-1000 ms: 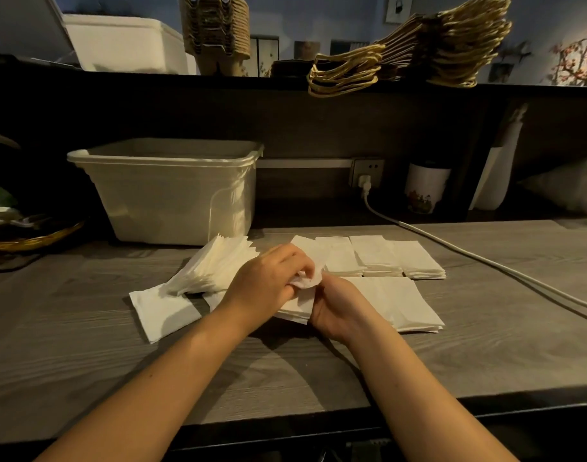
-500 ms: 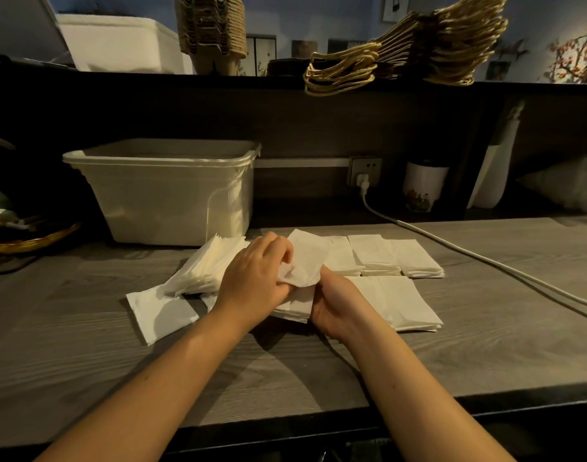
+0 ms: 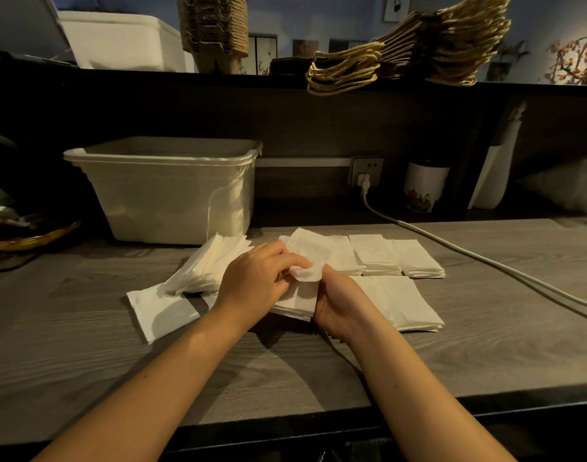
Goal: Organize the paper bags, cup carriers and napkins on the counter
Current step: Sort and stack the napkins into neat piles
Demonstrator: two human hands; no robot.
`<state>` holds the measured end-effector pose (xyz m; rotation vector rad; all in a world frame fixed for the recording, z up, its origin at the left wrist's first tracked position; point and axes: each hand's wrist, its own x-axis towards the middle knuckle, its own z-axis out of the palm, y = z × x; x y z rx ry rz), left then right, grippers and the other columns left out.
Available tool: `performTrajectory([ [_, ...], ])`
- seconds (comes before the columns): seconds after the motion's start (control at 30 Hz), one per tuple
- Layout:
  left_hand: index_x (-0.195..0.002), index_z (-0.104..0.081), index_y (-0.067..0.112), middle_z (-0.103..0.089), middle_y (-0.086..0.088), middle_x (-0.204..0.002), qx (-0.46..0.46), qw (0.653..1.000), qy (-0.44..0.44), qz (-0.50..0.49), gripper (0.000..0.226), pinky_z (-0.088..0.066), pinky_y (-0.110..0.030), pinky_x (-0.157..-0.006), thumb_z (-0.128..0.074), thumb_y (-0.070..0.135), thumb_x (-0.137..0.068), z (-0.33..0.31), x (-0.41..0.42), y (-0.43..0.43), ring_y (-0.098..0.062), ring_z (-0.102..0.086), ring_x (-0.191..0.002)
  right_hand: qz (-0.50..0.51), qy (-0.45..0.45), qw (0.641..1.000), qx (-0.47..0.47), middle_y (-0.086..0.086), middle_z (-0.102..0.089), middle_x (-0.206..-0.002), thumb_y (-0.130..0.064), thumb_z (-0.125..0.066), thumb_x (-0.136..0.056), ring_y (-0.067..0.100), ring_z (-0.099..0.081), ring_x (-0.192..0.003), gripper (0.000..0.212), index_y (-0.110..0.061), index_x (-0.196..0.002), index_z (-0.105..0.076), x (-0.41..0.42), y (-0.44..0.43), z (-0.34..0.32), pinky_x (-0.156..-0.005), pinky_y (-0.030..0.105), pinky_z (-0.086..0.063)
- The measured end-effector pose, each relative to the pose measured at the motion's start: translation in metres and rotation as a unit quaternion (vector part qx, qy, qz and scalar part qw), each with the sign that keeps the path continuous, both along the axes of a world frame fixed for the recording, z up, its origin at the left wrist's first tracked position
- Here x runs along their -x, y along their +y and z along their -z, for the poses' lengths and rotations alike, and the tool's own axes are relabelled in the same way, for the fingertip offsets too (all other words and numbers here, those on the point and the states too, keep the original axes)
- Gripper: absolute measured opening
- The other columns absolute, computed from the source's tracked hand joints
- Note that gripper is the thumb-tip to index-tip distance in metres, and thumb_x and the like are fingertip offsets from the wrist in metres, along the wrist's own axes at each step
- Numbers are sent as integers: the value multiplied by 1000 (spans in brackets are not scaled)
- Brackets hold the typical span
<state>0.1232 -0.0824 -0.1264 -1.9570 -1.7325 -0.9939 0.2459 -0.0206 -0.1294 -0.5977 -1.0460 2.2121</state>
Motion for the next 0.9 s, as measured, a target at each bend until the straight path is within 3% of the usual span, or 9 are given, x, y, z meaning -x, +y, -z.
performTrajectory([
  [0.1, -99, -73, 21, -60, 2, -77, -5, 1000, 4, 11, 35, -48, -28, -45, -77, 3, -69, 1, 0, 1, -14, -55, -62, 0, -4, 1000, -1, 20, -68, -103, -14, -49, -95, 29, -67, -89, 22, -5, -111, -61, -1, 0, -1, -82, 43, -54],
  [0.23, -85, -64, 18, -59, 7, -78, 6, 1000, -26, 14, 22, -42, -16, -51, -76, 5, -71, 0, -2, -1, -9, -51, -62, 11, -15, 1000, 4, 23, -64, -115, -14, -48, -96, 30, -65, -96, 31, -2, -123, -56, 0, 2, 0, -81, 42, -55],
  [0.33, -77, -59, 16, -62, 4, -77, 22, 1000, -15, 15, 24, -37, -11, -55, -74, 0, -69, 1, -1, 0, -8, -50, -63, 8, -17, 1000, 7, 21, -65, -113, -15, -45, -97, 29, -66, -92, 32, -2, -125, -55, 0, 2, 1, -76, 39, -57],
  [0.43, -80, -61, 17, -68, 1, -89, 35, 999, -17, 32, 22, -37, -7, -60, -73, 0, -71, 2, -1, 1, -9, -55, -70, 7, -16, 1000, 11, 20, -67, -105, -16, -46, -97, 27, -67, -85, 32, -2, -124, -56, -1, 2, 1, -69, 36, -58],
  [0.57, -82, -61, 18, -69, 3, -108, 44, 998, -2, 40, 24, -38, -7, -65, -72, -1, -72, 4, -1, 2, -14, -64, -86, 8, -18, 1000, 4, 21, -67, -105, -18, -46, -97, 27, -67, -88, 32, -1, -122, -57, -2, 3, 2, -76, 37, -57],
  [0.77, -109, -57, 32, -66, 5, -116, 44, 997, 31, 60, 43, -56, -36, -68, -57, 12, -71, 5, -1, 2, -23, -66, -94, -2, -17, 1000, 15, 17, -69, -93, -21, -48, -96, 27, -69, -81, 27, -2, -111, -62, -3, 5, 3, -78, 41, -55],
  [0.9, -109, -55, 31, -67, 2, -114, 32, 996, 38, 72, 44, -55, -35, -64, -62, 13, -70, 5, -1, 1, -25, -67, -89, -8, -26, 1000, 11, 18, -68, -95, -22, -50, -95, 27, -68, -81, 31, -2, -116, -60, -3, 5, 2, -70, 37, -57],
])
